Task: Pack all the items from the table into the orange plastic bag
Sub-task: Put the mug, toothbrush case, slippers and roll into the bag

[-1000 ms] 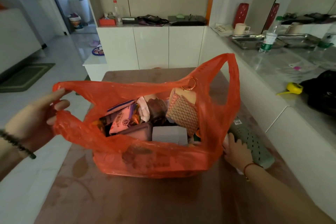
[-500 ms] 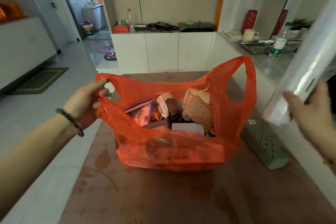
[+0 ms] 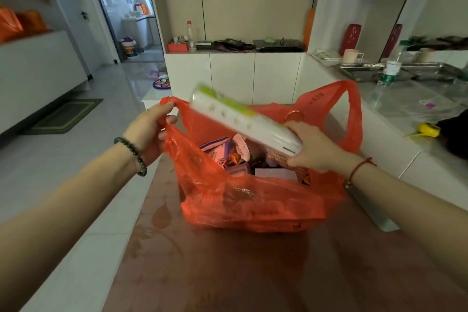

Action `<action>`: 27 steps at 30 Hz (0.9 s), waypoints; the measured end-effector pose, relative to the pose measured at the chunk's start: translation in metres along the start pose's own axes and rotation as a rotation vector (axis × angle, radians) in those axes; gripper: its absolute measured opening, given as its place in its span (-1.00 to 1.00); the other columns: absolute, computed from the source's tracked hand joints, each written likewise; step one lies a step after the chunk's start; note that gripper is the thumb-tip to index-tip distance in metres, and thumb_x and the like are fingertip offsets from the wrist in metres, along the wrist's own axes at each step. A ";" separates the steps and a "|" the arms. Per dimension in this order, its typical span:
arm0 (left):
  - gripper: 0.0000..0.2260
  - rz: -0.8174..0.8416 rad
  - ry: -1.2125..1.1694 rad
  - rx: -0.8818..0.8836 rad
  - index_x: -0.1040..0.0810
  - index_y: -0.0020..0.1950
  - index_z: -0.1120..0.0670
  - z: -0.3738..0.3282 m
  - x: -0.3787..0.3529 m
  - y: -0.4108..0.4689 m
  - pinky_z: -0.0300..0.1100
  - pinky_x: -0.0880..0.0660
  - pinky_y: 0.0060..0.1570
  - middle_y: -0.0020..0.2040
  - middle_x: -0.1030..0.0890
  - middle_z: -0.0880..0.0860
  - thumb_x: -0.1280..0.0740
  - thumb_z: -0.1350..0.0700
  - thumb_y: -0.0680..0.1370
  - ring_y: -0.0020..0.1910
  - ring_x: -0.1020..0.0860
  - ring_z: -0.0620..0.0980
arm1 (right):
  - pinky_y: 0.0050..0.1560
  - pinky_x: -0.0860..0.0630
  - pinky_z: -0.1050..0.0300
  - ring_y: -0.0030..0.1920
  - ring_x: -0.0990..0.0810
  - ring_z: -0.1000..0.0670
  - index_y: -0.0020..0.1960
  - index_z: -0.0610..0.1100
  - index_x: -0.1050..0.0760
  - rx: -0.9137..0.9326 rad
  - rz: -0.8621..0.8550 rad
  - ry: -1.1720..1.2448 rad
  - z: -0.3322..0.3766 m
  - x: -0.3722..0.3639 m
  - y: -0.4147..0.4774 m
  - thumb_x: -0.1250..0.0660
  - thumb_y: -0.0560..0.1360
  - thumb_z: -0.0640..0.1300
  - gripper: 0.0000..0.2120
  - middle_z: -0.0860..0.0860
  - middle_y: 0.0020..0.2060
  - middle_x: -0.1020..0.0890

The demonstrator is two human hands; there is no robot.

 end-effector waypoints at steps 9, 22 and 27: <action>-0.87 -0.054 0.019 -0.039 -0.41 -0.19 -0.02 -0.005 0.006 0.005 -0.36 -0.37 -0.56 -0.59 -0.43 -0.11 -0.19 0.05 0.57 -0.62 -0.37 -0.19 | 0.16 -0.43 -0.03 0.18 -0.46 -0.14 0.32 -0.07 -0.36 0.005 0.197 -0.300 -0.052 -0.044 0.032 -0.39 0.32 -0.18 -0.42 -0.11 0.19 -0.46; -0.84 0.056 -0.001 -0.089 -0.44 -0.19 0.13 -0.013 -0.020 0.011 -0.32 -0.50 -0.46 -0.53 -0.54 -0.08 -0.17 0.16 0.58 -0.51 -0.46 -0.14 | 0.47 0.01 0.00 0.47 -0.13 -0.12 0.49 -0.06 -0.10 0.105 0.266 -0.471 -0.049 -0.078 0.042 -0.17 0.50 -0.31 -0.41 -0.11 0.45 -0.23; -0.81 0.055 0.036 -0.146 -0.41 -0.23 0.13 -0.014 -0.040 0.010 -0.40 -0.35 -0.59 -0.53 -0.54 -0.10 -0.15 0.20 0.58 -0.61 -0.33 -0.21 | 0.29 -0.26 0.26 0.27 -0.43 0.02 0.28 -0.13 -0.44 0.296 -0.077 -0.010 -0.037 0.005 0.012 -0.26 0.48 -0.28 -0.63 -0.05 0.23 -0.50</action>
Point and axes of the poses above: each hand's wrist, its own y-axis towards the middle knuckle, its own x-axis out of the back of the hand, z = x × y, the point moved 4 cm from there along y, towards the middle knuckle
